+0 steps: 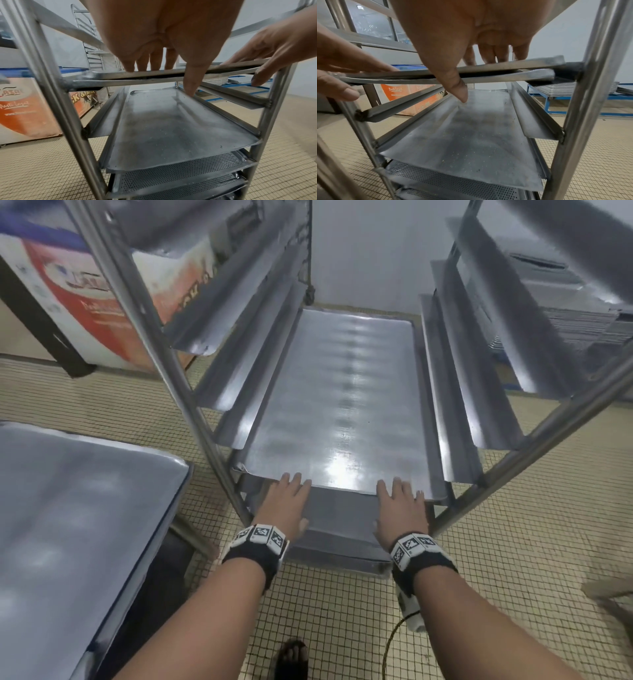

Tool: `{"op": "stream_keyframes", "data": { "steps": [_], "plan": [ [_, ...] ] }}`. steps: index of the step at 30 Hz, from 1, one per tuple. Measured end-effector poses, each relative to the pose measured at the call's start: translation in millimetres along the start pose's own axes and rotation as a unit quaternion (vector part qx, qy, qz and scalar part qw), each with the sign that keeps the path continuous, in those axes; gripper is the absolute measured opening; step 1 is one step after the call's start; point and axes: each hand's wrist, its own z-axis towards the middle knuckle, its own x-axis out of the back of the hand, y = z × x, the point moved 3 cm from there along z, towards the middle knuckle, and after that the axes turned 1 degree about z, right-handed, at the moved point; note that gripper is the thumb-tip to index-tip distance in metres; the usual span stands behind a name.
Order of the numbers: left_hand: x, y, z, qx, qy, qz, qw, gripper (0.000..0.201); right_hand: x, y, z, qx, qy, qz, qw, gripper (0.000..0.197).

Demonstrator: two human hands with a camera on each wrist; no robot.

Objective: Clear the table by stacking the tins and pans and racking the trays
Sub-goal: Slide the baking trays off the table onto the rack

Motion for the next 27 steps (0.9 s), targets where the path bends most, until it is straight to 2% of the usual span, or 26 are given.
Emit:
{"op": "stream_keyframes", "data": {
  "steps": [2, 4, 6, 8, 12, 16, 19, 22, 25, 27],
  "plan": [
    [1.5, 0.9, -25.2, 0.018, -0.014, -0.051, 0.998, 0.07, 7.4, -6.4, -19.6, 0.0, 0.001, 0.006, 1.0, 0.078],
    [0.0, -1.8, -51.4, 0.055, -0.025, -0.097, 0.993, 0.053, 15.5, -14.8, -40.4, 0.001, -0.022, 0.018, 1.0, 0.071],
    [2.0, -7.8, -82.0, 0.089, -0.009, -0.127, 0.988, 0.037, 28.8, -29.0, -62.4, 0.022, -0.043, 0.03, 0.998, 0.06],
    [3.7, -16.1, -116.7, 0.12, 0.013, -0.169, 0.978, 0.031, 45.5, -50.5, -83.9, 0.058, -0.042, 0.033, 0.997, 0.043],
    [2.7, -43.2, -183.9, 0.18, 0.071, -0.222, 0.956, 0.028, 73.3, -107.4, -127.2, 0.11, -0.044, 0.08, 0.99, 0.028],
    [-8.1, -86.9, -251.4, 0.253, 0.105, -0.225, 0.935, 0.028, 83.4, -181.3, -170.2, 0.192, -0.031, 0.118, 0.974, 0.028],
    [-19.7, -126.2, -310.3, 0.333, 0.124, -0.231, 0.906, 0.031, 80.7, -242.4, -203.2, 0.267, -0.042, 0.14, 0.953, 0.03],
    [-44.0, -167.2, -376.0, 0.411, 0.09, -0.213, 0.882, 0.044, 72.2, -302.3, -236.3, 0.326, -0.061, 0.141, 0.933, 0.034],
    [-74.1, -202.0, -446.6, 0.501, 0.057, -0.234, 0.831, 0.055, 64.0, -350.3, -268.8, 0.37, -0.075, 0.109, 0.92, 0.038],
    [-91.2, -218.2, -489.9, 0.549, 0.044, -0.249, 0.797, 0.055, 54.6, -377.3, -286.5, 0.39, -0.094, 0.097, 0.911, 0.042]
  ]
}}
